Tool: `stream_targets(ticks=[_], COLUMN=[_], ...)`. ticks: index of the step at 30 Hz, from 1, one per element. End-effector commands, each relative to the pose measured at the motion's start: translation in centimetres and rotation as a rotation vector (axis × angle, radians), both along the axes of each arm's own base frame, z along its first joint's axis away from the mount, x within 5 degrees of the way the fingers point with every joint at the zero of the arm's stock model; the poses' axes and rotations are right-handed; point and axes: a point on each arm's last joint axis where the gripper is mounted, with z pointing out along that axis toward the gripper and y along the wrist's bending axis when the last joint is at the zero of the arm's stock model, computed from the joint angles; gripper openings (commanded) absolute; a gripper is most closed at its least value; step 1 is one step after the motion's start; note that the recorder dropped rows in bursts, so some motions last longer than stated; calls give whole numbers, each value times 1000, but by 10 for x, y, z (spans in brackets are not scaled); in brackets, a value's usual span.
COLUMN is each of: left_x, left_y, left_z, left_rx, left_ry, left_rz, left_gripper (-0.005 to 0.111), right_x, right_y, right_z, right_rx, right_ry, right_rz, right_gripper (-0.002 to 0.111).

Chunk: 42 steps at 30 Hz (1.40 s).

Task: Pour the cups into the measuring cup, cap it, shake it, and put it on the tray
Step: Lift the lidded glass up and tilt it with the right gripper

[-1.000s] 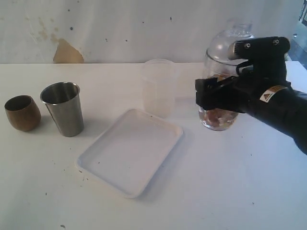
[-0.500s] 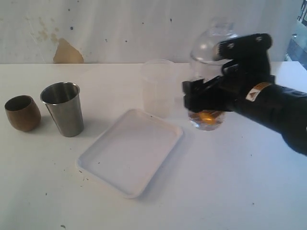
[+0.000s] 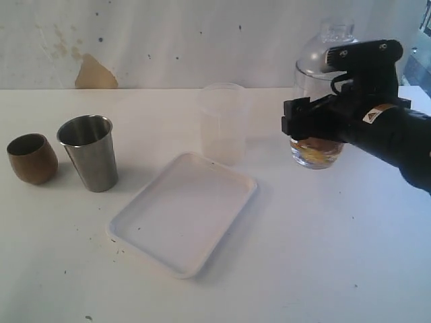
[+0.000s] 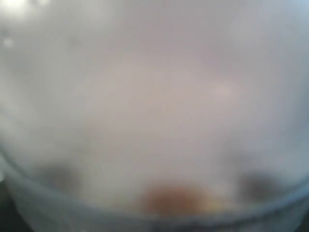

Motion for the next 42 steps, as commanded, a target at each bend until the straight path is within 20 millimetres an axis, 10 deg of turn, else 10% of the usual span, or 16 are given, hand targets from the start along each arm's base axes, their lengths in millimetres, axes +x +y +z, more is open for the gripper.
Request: stream_targets(ticks=[1,21,42], left_x=[0,0,0], left_y=[0,0,0], left_z=[-1,-1,-1], left_rx=[3,3,3], left_ry=[2,2,2], left_rz=[-2,-2,-2], left_gripper=[0,0,0], right_x=[20,147,167], right_y=[-11,-21,-21], right_z=[14,-1,0], right_rx=[-51,-418,-907], right_ry=[-70,-2,-121], right_rz=[-25,94,226], right_gripper=[0,0,0])
